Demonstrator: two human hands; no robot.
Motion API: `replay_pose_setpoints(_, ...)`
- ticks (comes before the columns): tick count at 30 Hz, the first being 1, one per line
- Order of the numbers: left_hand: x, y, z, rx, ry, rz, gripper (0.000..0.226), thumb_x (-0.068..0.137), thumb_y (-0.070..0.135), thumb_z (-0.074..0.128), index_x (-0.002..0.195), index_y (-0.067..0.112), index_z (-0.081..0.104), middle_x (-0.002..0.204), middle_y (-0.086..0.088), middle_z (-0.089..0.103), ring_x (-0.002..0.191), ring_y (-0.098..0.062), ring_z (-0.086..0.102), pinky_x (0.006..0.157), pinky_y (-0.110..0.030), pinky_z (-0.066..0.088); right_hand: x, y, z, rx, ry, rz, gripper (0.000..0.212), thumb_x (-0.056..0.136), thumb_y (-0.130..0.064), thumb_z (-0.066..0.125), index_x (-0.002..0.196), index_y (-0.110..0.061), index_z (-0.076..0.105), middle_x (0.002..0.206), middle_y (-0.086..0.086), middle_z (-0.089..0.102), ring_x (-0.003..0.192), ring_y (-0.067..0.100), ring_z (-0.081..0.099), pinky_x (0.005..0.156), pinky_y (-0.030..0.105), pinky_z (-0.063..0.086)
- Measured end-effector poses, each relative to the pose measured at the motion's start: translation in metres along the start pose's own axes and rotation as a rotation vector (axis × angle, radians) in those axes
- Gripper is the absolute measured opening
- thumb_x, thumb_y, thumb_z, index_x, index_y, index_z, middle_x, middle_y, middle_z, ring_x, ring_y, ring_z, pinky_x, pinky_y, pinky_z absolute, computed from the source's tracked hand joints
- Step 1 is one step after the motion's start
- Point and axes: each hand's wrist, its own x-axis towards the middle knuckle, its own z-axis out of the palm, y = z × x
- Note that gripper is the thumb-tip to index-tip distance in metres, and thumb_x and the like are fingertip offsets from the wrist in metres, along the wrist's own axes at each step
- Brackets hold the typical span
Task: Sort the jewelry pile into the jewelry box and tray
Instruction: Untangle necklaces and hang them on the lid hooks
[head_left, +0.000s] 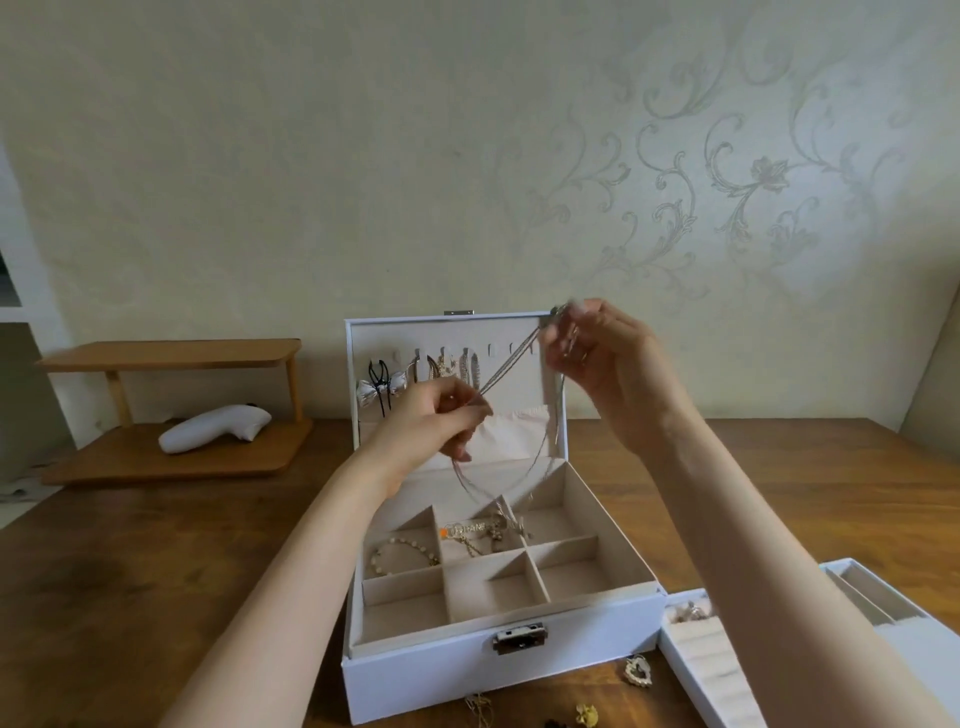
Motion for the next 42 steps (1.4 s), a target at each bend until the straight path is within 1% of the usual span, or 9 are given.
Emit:
replay_pose_setpoints(4,0.004,-0.014,-0.002,-0.115,0.041,-0.216,0.011,0.095,0.005,0.050,0.091,0.004,0.059,0.049,0.000,0.057,0.044,-0.013,0.058,0.059,-0.031,0.058,0.013,-0.024,0.001,0.096,0.025,-0.076,0.017,0.092,-0.013,0.049,0.075,-0.013,0.051,0.071,0.004,0.067,0.055,0.012,0.054,0.060,0.022,0.047)
replay_pose_setpoints(8,0.003,-0.019,-0.003,-0.194,-0.017,-0.281,0.008,0.092,0.004,0.053,0.088,0.002,0.060,0.054,-0.005,0.063,0.052,-0.017,0.064,0.060,-0.028,0.058,0.018,-0.030,0.006,0.035,-0.008,-0.112,0.012,0.088,-0.014,0.054,0.076,-0.011,0.052,0.075,0.005,0.068,0.055,0.012,0.054,0.061,0.024,0.047)
replay_pose_setpoints(11,0.003,-0.021,0.001,-0.164,-0.096,-0.268,0.007,0.090,0.005,0.056,0.085,0.007,0.061,0.063,-0.005,0.066,0.062,-0.016,0.066,0.065,-0.026,0.056,0.018,-0.029,0.009,-0.022,0.005,-0.113,0.013,0.088,-0.014,0.056,0.076,-0.011,0.056,0.076,0.006,0.069,0.054,0.012,0.052,0.059,0.023,0.046)
replay_pose_setpoints(17,0.001,-0.016,0.005,-0.067,-0.251,-0.172,0.009,0.083,0.019,0.068,0.092,0.019,0.067,0.084,0.002,0.072,0.087,-0.007,0.067,0.095,-0.036,0.043,0.021,-0.026,0.010,-0.191,-0.055,-0.022,0.011,0.085,-0.018,0.061,0.078,-0.009,0.060,0.068,0.001,0.069,0.065,0.021,0.054,0.060,0.023,0.048)
replay_pose_setpoints(25,0.006,0.022,0.017,-0.071,-0.249,0.000,0.013,0.085,0.027,0.064,0.079,0.016,0.064,0.073,0.000,0.070,0.074,-0.009,0.065,0.082,-0.029,0.045,0.021,-0.018,0.018,-0.353,-0.112,0.066,0.019,0.091,-0.020,0.060,0.077,-0.007,0.059,0.084,0.014,0.073,0.059,0.017,0.058,0.058,0.023,0.051)
replay_pose_setpoints(29,0.006,0.027,0.014,-0.300,-0.450,-0.160,0.034,0.086,0.031,0.054,0.093,0.002,0.069,0.099,-0.015,0.072,0.099,-0.025,0.067,0.091,-0.033,0.050,0.020,-0.019,0.022,-0.350,-0.108,0.071,0.019,0.089,-0.019,0.062,0.076,-0.006,0.060,0.079,0.013,0.073,0.056,0.015,0.057,0.055,0.021,0.050)
replay_pose_setpoints(32,0.009,0.024,0.013,-0.523,-0.454,-0.304,0.045,0.089,0.029,0.048,0.115,-0.005,0.060,0.121,-0.019,0.063,0.116,-0.029,0.059,0.096,-0.034,0.049,0.016,-0.019,0.024,-0.342,-0.100,0.068,0.019,0.088,-0.019,0.063,0.074,-0.008,0.060,0.085,0.013,0.074,0.055,0.014,0.057,0.051,0.021,0.048)
replay_pose_setpoints(37,0.018,0.026,0.008,-0.786,-0.265,-0.453,0.026,0.078,0.024,0.059,0.094,0.005,0.069,0.096,-0.010,0.071,0.083,-0.019,0.070,0.080,-0.032,0.050,0.005,-0.008,0.015,-0.301,-0.057,0.153,0.011,0.087,-0.012,0.064,0.080,-0.005,0.062,0.081,0.010,0.072,0.052,0.013,0.059,0.048,0.022,0.049)
replay_pose_setpoints(42,0.021,0.024,0.011,-0.686,-0.172,-0.519,0.010,0.087,0.014,0.058,0.082,0.012,0.066,0.068,0.000,0.067,0.058,-0.011,0.066,0.073,-0.031,0.048,-0.003,0.008,0.000,-0.251,-0.020,0.270,0.010,0.085,-0.013,0.066,0.084,-0.004,0.062,0.074,0.009,0.068,0.055,0.016,0.063,0.054,0.025,0.053)
